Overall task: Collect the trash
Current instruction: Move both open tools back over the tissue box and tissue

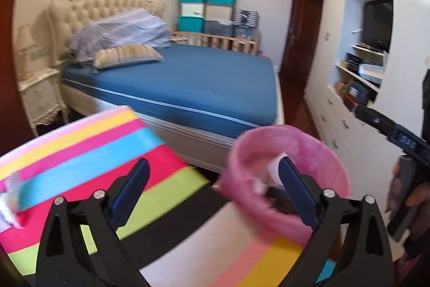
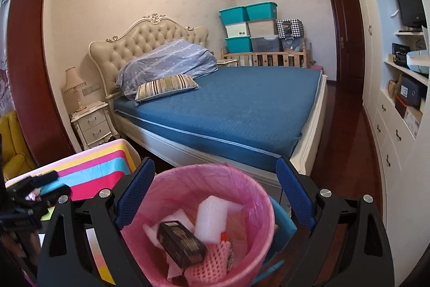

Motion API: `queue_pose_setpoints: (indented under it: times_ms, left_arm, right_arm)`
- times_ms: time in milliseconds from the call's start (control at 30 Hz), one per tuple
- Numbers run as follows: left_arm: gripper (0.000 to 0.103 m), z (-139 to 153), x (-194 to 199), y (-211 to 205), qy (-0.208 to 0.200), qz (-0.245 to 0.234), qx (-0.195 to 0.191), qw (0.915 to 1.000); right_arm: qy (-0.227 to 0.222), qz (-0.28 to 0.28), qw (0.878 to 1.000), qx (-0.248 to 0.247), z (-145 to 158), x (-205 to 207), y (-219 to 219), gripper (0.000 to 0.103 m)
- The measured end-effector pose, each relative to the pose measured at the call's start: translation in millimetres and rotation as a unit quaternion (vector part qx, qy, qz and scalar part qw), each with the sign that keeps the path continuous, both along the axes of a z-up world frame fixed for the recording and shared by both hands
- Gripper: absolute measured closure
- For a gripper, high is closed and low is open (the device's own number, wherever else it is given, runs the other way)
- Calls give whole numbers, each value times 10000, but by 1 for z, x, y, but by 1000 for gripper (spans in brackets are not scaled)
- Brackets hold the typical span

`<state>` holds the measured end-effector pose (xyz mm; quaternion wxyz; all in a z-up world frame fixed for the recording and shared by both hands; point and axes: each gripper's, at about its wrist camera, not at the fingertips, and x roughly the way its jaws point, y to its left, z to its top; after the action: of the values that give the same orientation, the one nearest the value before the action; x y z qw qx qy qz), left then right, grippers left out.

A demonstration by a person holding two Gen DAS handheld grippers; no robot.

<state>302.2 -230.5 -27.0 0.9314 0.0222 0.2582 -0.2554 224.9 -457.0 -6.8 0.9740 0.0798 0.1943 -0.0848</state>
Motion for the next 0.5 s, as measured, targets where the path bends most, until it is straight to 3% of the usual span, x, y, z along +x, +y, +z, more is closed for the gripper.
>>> queue_pose_setpoints:
  times_ms: [300, 500]
  left_arm:
    - [5, 9, -34, 103, -276, 864, 234, 9956]
    - [5, 0, -56, 166, -126, 1348, 521, 9894]
  right_arm:
    - [-15, 354, 9993, -127, 14, -6, 57, 17]
    - [179, 995, 9948, -154, 7, 8, 128, 17]
